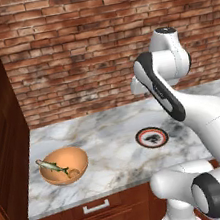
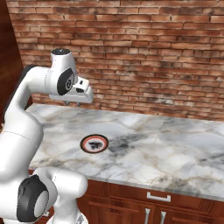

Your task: Remove the tangerine from the bowl and place it on the small plate. Then place the bowl with only the fish in the microwave, close the door, and press the start button to microwave the fish.

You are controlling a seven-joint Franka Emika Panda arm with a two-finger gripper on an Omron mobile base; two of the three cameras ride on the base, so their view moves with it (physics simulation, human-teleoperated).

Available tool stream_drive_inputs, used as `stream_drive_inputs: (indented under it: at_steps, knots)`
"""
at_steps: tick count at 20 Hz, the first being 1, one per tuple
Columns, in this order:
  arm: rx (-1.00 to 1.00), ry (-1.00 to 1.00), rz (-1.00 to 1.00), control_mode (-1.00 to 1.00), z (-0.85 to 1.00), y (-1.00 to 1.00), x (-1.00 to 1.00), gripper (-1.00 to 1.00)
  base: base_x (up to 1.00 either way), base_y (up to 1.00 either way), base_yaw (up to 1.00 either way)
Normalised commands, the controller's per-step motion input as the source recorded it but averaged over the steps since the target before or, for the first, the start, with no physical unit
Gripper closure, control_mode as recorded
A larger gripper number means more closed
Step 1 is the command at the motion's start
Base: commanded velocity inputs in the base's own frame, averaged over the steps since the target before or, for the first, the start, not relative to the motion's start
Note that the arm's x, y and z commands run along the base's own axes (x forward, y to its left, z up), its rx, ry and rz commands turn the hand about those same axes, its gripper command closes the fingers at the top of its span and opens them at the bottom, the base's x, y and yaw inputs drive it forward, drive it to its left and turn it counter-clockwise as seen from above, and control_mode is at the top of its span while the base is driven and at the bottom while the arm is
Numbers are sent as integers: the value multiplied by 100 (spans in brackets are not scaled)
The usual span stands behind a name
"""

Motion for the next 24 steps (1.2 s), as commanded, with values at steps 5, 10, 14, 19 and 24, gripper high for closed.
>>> stream_drive_inputs:
  at_steps: [5,10,14,19,24]
  knots:
    - [0,-1,0,-100,-5,17,-19,-100,0,0,0]
    - [-1,4,4,-100,-37,93,-63,-100,0,0,0]
    - [-3,22,0,-100,-48,100,-2,-100,0,0,0]
    - [-9,29,0,-100,-57,100,0,-100,0,0,0]
    - [-16,12,0,-100,-39,98,0,-100,0,0,0]
